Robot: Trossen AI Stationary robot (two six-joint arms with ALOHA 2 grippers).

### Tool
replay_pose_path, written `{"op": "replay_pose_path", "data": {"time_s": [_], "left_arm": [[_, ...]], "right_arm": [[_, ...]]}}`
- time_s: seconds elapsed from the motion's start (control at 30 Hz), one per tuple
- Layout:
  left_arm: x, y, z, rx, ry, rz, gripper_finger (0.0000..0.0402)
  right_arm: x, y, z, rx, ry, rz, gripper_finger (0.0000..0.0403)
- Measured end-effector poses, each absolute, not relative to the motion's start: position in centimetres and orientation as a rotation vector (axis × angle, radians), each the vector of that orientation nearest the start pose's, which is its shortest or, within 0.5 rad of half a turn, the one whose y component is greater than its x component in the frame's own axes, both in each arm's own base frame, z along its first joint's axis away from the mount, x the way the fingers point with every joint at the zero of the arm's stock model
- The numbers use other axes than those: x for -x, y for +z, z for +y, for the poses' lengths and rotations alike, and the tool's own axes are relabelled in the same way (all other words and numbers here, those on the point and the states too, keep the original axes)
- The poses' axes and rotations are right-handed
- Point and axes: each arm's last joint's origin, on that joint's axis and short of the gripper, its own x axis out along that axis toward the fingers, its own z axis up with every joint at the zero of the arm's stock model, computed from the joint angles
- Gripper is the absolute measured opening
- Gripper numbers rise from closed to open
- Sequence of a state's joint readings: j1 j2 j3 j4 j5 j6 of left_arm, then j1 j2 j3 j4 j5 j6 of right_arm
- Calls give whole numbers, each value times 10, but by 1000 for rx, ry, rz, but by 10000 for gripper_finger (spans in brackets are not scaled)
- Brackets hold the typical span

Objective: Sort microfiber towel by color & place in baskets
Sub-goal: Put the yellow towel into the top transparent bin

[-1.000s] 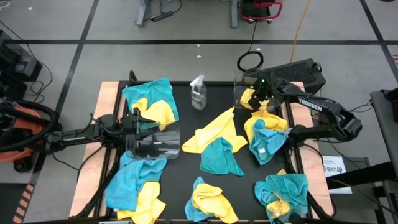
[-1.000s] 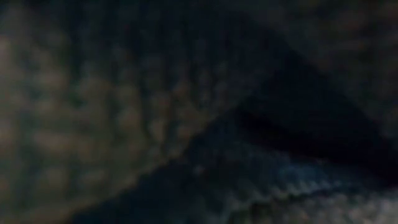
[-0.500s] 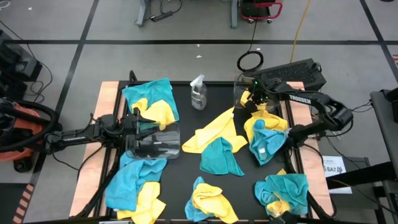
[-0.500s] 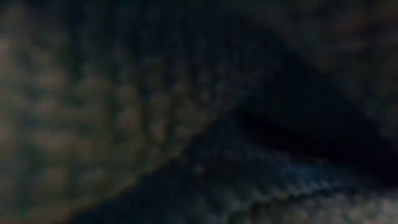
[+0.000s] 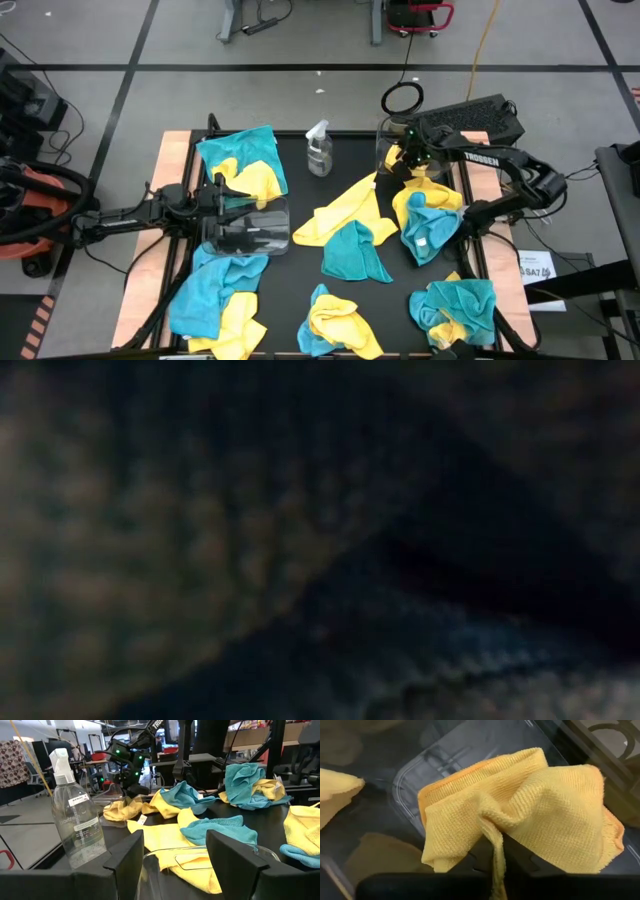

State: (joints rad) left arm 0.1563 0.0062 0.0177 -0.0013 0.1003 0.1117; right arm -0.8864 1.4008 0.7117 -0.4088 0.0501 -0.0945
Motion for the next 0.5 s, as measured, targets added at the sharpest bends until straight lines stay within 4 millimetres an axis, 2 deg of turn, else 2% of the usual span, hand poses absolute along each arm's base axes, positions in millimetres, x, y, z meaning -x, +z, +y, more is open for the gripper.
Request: {"op": "replay_pose_path", "data": {"time_s": [0.3,0.5], "left_arm": [[-96,169,12,-113,57,-7,221],[-96,169,12,-113,57,-7,221]], "right_arm": [[-149,182,-185,-364,-798,1043,133],[-140,203,-174,-336,-809,983,175]]}}
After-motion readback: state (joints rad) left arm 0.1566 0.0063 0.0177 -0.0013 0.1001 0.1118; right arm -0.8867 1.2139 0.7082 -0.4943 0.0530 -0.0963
